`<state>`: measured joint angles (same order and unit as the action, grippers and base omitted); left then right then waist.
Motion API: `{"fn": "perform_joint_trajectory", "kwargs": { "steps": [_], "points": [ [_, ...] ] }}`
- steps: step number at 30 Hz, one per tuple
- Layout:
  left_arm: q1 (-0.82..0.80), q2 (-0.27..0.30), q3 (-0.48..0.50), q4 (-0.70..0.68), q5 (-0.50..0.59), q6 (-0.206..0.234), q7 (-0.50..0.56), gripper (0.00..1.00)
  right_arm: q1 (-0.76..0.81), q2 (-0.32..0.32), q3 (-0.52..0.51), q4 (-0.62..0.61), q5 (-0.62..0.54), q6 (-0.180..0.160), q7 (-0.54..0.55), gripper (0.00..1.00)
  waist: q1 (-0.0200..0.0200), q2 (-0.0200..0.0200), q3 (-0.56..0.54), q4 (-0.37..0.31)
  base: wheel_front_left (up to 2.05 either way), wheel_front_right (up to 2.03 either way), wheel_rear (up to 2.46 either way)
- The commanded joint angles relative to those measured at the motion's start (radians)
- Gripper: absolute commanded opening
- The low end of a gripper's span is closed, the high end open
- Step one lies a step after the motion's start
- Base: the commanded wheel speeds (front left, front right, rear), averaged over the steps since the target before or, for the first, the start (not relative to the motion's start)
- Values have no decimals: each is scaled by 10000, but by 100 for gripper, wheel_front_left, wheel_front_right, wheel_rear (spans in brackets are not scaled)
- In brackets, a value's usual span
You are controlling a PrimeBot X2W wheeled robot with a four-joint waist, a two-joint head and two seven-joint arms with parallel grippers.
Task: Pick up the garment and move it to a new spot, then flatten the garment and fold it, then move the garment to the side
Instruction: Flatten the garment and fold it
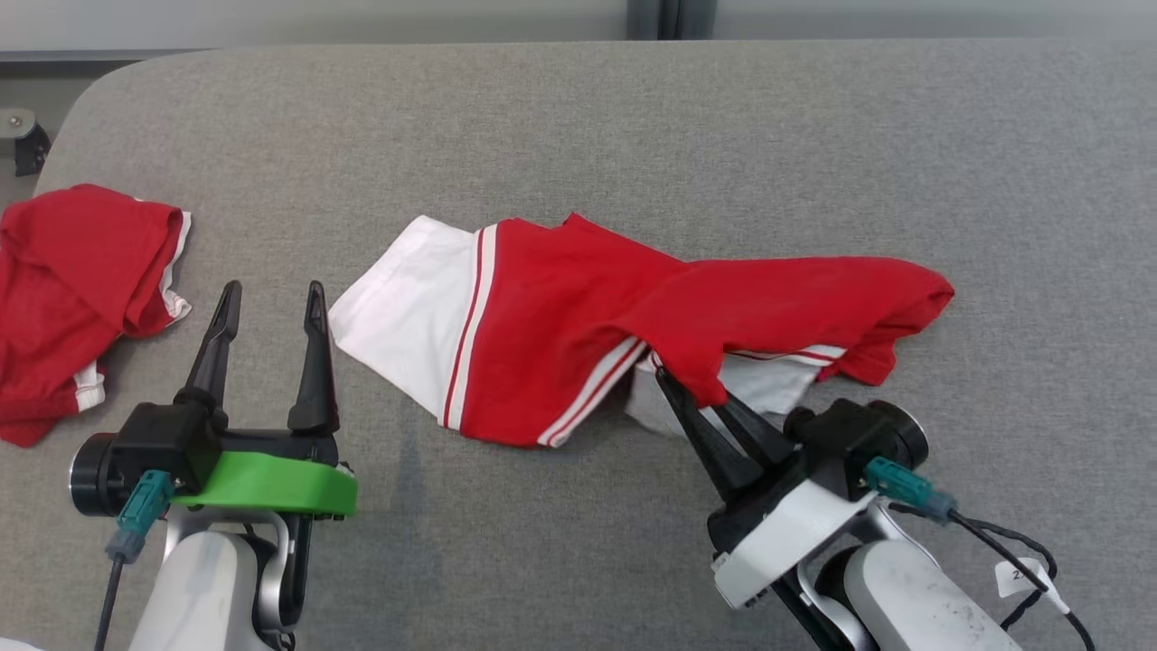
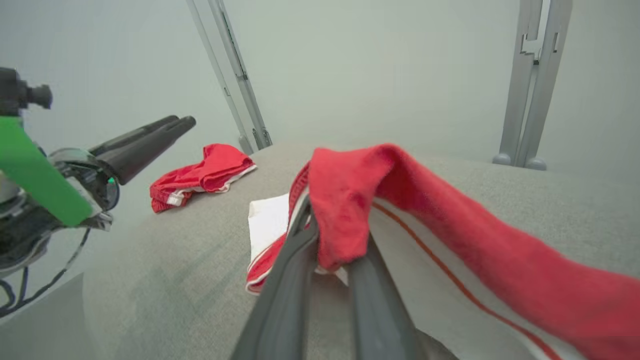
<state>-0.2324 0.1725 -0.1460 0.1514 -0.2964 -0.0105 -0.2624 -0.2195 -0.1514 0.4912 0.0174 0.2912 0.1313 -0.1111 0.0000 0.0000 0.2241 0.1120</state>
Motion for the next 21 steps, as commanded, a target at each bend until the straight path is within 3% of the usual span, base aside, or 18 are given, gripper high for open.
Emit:
{"fn": "perform_joint_trajectory", "kwargs": {
  "steps": [1,6,10,16,21],
  "points": [
    [124,16,76,0,102,-30,-32,100,-234,-3,32,-414,149,-10,-164,0,0,0,-100,-163,0,0,0],
    [198,14,159,17,156,-29,-32,100,-574,76,-540,-1383,378,-12,-348,0,0,0,-218,-417,0,0,0],
    [209,14,156,30,201,-58,-34,100,-394,237,-2014,-1482,291,-12,-408,0,0,0,-271,-561,0,0,0],
    [152,75,146,8,229,-79,-32,100,242,533,-4692,-762,197,-10,-429,0,0,0,-172,-703,0,0,0],
    [38,70,125,5,238,-46,-32,100,716,709,-6909,952,264,-10,-468,0,0,0,0,-760,0,0,0]
  ]
}}
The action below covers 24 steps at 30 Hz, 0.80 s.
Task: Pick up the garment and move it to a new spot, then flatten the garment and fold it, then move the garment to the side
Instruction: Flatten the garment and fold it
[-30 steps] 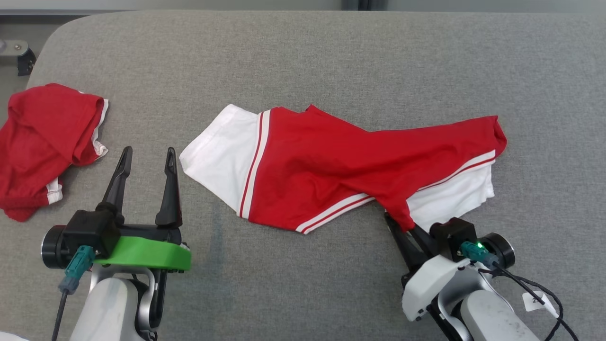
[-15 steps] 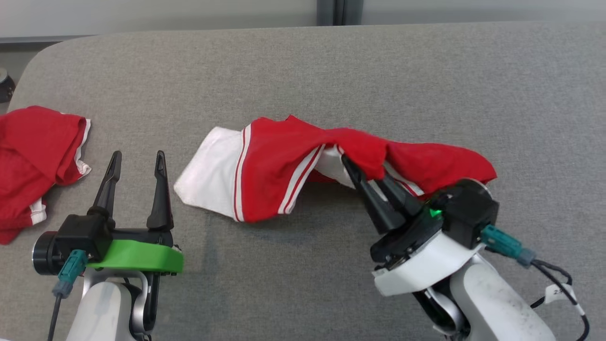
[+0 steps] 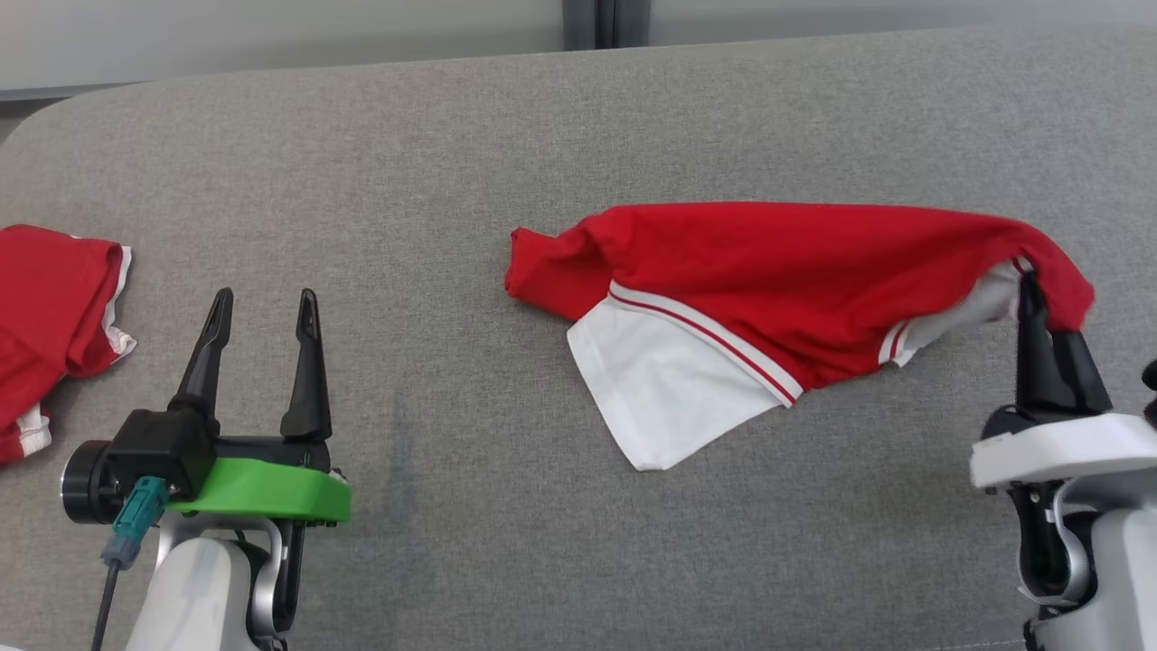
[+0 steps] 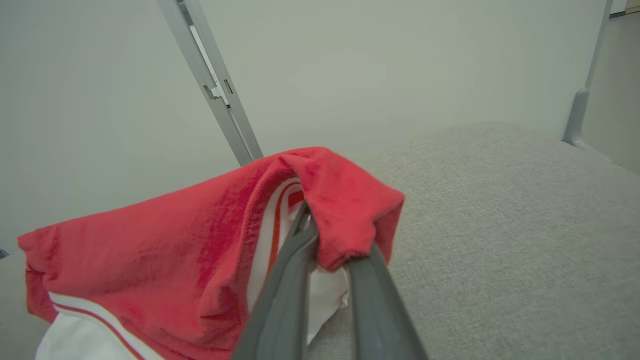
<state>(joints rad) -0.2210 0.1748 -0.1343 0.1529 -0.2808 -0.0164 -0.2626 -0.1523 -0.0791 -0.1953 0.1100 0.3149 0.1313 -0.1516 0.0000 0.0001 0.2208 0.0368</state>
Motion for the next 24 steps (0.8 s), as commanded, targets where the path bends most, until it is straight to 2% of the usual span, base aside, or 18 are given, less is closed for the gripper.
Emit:
{"fn": "perform_joint_trajectory", "kwargs": {
  "steps": [1,4,5,6,13,18,24],
  "points": [
    [-113,39,-6,0,87,6,-30,100,45,-7,-323,383,2,-10,-106,0,0,-1,62,2,0,0,0],
    [-166,29,-13,27,90,6,-30,100,-107,-60,-575,1210,-55,-10,-174,0,0,-1,99,8,0,0,0],
    [-161,19,-15,32,89,12,-30,100,-180,-121,-558,1391,-120,-10,-242,16,0,-1,92,10,0,0,0],
    [-151,13,-3,38,88,25,-30,100,-223,-157,-490,1538,-156,-10,-311,98,0,-1,89,11,0,0,0],
    [90,-45,60,108,73,61,-30,100,230,-438,460,993,-1013,-12,-794,100,0,-1,-164,58,0,0,0],
    [362,-12,161,123,96,145,-30,100,911,-466,1205,-149,-1641,-12,-811,100,0,-1,-484,40,0,0,0],
    [749,76,197,196,94,228,-30,100,1386,-310,1674,-1391,-1719,-12,-392,100,0,-1,-841,-27,0,0,0]
  ]
}}
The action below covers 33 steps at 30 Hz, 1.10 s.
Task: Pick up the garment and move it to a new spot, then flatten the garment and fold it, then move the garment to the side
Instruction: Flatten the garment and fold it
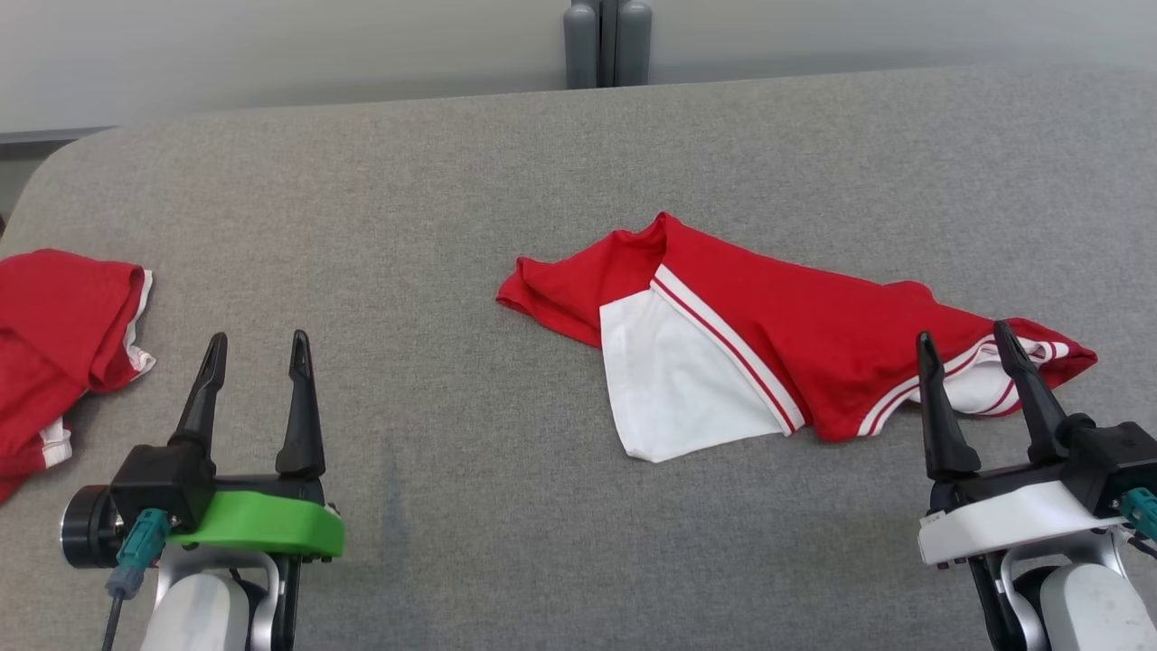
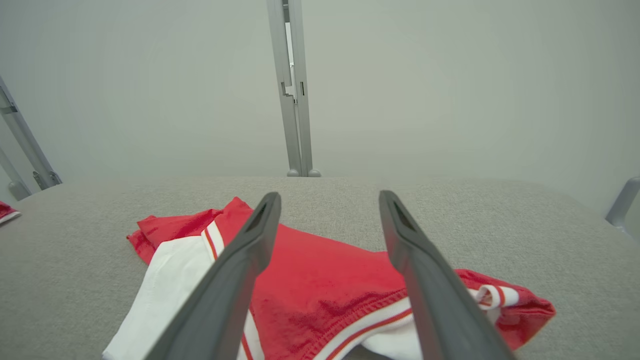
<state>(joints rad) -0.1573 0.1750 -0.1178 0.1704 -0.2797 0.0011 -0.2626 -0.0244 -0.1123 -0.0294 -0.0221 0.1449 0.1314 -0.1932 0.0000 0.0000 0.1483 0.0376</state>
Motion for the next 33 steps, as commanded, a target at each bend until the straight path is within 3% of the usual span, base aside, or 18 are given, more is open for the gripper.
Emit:
{"fn": "perform_joint_trajectory", "kwargs": {
  "steps": [1,9,22,26,33],
  "points": [
    [159,81,27,35,78,71,-30,100,165,44,48,-219,40,-14,102,100,0,0,-166,-32,0,0,0],
    [383,154,-52,7,42,138,67,100,459,178,-31,-891,127,-14,554,100,0,0,-307,42,0,0,0],
    [27,162,-262,-171,4,111,110,100,218,129,47,-681,291,-12,733,100,0,0,28,304,0,0,0],
    [-295,70,-390,-238,55,61,85,100,-167,-165,855,-81,344,-14,961,100,0,0,453,676,0,0,0],
    [-770,-178,-469,-181,71,56,20,100,-1220,-578,3268,1786,724,-14,1078,100,0,0,1106,1310,0,0,0]
  ]
}}
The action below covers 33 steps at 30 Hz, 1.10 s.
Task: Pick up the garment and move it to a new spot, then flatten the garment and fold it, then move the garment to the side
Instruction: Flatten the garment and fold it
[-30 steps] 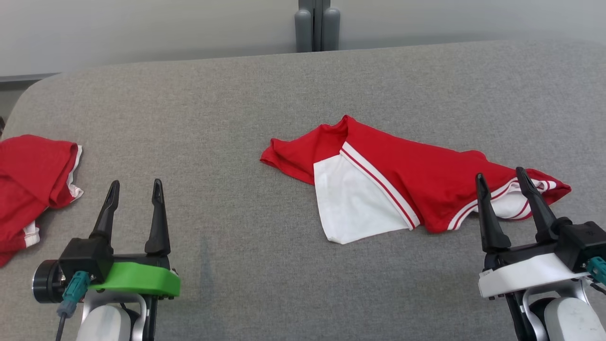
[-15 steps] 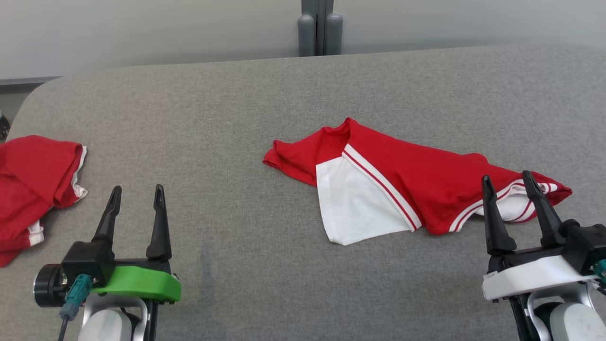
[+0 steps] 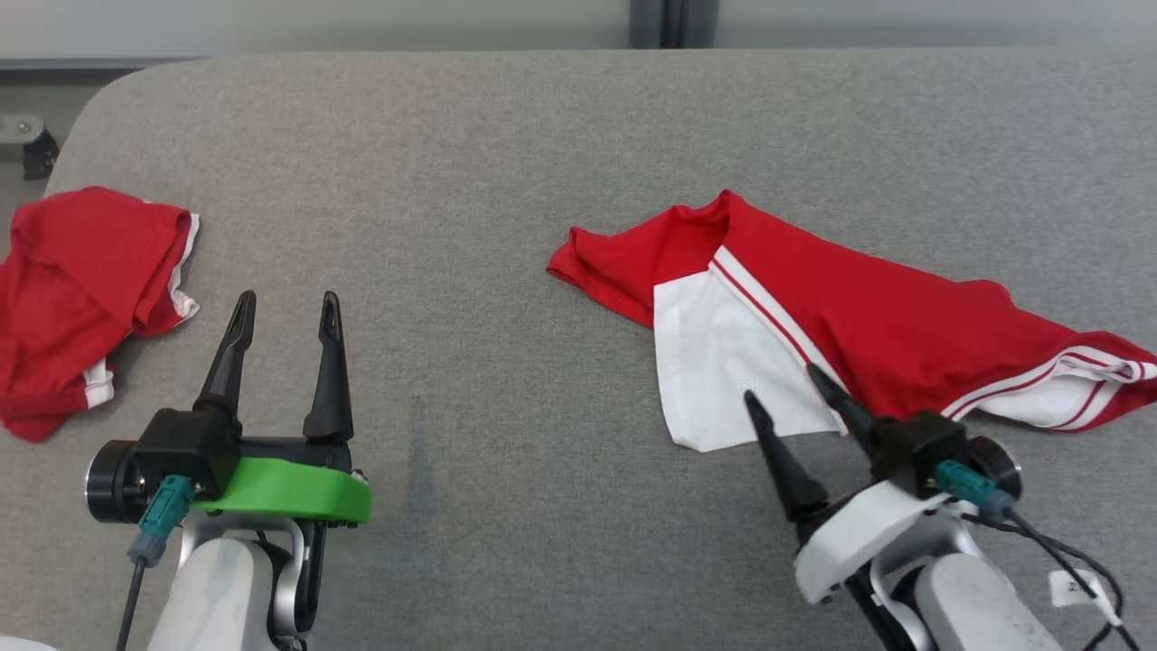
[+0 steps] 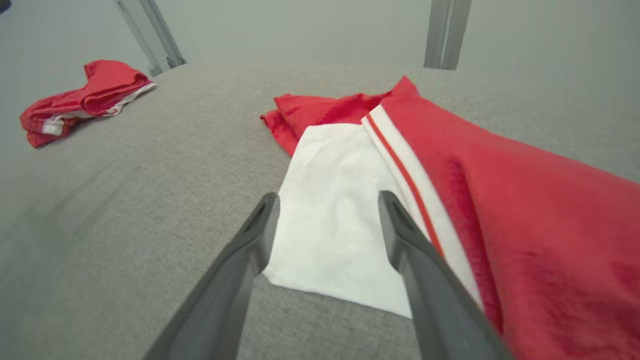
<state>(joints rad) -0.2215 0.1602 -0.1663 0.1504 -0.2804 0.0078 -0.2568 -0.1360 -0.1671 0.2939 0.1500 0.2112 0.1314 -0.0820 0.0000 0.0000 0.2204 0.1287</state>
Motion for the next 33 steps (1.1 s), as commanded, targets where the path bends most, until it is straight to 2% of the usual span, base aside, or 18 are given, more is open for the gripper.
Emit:
{"fn": "perform_joint_trajectory", "kwargs": {
  "steps": [1,5,8,9,10,11,14,20,24,27,33],
  "points": [
    [-146,-37,38,33,78,0,-47,100,-204,-56,335,321,119,-14,-11,100,0,0,426,453,0,0,0],
    [-246,-69,109,76,111,6,-85,100,-746,-210,1348,1428,334,-14,-102,100,0,0,581,628,0,0,0],
    [-231,-71,168,108,134,49,-81,100,-1023,-276,1721,2233,385,-14,-41,100,0,0,621,658,0,0,0],
    [-222,-65,194,110,149,75,-84,100,-1131,-251,1753,2489,408,-14,-49,73,0,0,627,650,0,0,0],
    [-208,-64,216,111,160,91,-86,100,-1183,-242,1727,2693,387,-17,-53,26,0,0,622,635,0,0,0],
    [-176,-64,256,107,170,113,-89,100,-1206,-235,1702,2923,367,-18,-34,0,0,0,606,602,0,0,0],
    [-66,-57,354,40,202,108,-92,100,-1351,-149,1581,2947,511,-15,-482,0,0,0,561,475,0,0,0],
    [90,8,486,-44,250,123,-92,100,-1502,-130,645,1761,469,-15,-1402,0,0,0,411,55,0,0,0],
    [97,19,534,-104,274,131,-87,100,-1336,-268,-741,564,241,-15,-1567,0,0,0,391,-217,0,0,0],
    [26,5,521,-138,315,119,-87,100,-1427,-427,-1877,141,30,-15,-1402,0,0,0,455,-350,0,0,0],
    [-178,-64,449,-128,349,26,-88,100,-1784,-874,-4045,712,-124,-15,-1071,0,0,0,669,-365,0,0,0]
  ]
}}
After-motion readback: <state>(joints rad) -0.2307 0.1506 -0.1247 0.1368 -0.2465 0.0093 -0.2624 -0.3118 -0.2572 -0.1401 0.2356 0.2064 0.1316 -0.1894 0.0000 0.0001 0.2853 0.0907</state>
